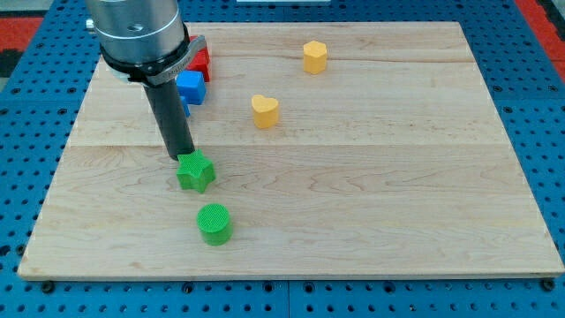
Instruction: Push the green star to the right and slightly up
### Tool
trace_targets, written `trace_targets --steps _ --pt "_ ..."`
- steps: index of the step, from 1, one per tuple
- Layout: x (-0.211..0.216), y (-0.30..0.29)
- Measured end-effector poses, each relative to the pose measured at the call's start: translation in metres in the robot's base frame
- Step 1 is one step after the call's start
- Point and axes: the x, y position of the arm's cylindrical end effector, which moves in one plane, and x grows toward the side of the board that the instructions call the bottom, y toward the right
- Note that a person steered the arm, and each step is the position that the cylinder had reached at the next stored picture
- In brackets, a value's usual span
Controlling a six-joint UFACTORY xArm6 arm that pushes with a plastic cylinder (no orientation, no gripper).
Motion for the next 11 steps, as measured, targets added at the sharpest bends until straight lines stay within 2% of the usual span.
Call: trace_targets --steps 1,2,3,4,5,6,7,8,9,11 --pt "0.024 -0.045" --pt "0.045 -0.026" --pt "0.022 0.068" --pt "0.022 0.132" --pt "0.056 0.159" --pt "0.012 0.186" --pt "-0.002 0.233" --pt "0.044 0.217" --pt "0.044 0.175" --pt "0.007 0.15"
